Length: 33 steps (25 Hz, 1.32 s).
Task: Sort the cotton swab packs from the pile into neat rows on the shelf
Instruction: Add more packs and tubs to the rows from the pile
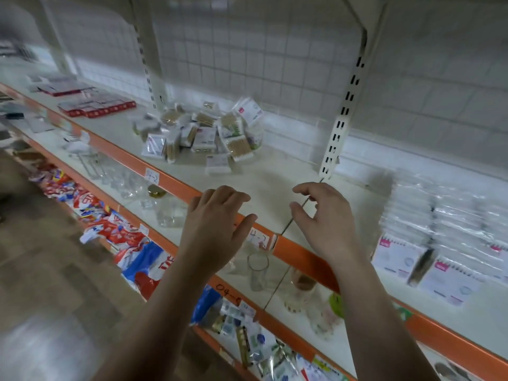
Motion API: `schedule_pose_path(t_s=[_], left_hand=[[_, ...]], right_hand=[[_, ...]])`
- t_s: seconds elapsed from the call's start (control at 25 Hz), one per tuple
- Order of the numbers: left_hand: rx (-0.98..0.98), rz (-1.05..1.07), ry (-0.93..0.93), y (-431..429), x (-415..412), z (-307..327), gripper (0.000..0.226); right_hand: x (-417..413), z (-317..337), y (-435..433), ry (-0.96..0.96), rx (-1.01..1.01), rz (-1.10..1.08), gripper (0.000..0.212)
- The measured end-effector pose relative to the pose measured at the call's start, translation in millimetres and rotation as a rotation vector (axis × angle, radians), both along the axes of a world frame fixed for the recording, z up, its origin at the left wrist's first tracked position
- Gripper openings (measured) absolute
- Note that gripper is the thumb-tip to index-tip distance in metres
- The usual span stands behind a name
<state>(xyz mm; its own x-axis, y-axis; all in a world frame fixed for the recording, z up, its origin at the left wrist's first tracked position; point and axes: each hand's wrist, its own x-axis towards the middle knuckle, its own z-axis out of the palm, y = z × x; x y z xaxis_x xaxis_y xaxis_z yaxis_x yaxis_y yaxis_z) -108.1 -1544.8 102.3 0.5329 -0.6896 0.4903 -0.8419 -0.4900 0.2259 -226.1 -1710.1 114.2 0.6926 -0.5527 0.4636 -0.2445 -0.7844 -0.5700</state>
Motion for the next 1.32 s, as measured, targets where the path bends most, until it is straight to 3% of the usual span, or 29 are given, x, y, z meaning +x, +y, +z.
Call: schedule_pose_path(t_s=[0.36, 0.84, 1.32], left_hand=[[0.007, 0.031, 0.056, -12.2, 118.2, -7.6, 0.043], [-0.026, 0.06, 0.091, -17.3, 232.8, -22.6, 0.032], [-0.075, -0.149, 0.028, -25.5, 321.3, -6.2, 0.039]], right_hand=[[128.4, -1.9, -18.5, 0.046, 0.041, 0.083, 0.026], [248.7, -9.9, -35.0, 0.276, 0.128, 0.158, 0.038], [313.3, -36.0, -33.6, 0.392, 0.234, 0.168, 0.036]])
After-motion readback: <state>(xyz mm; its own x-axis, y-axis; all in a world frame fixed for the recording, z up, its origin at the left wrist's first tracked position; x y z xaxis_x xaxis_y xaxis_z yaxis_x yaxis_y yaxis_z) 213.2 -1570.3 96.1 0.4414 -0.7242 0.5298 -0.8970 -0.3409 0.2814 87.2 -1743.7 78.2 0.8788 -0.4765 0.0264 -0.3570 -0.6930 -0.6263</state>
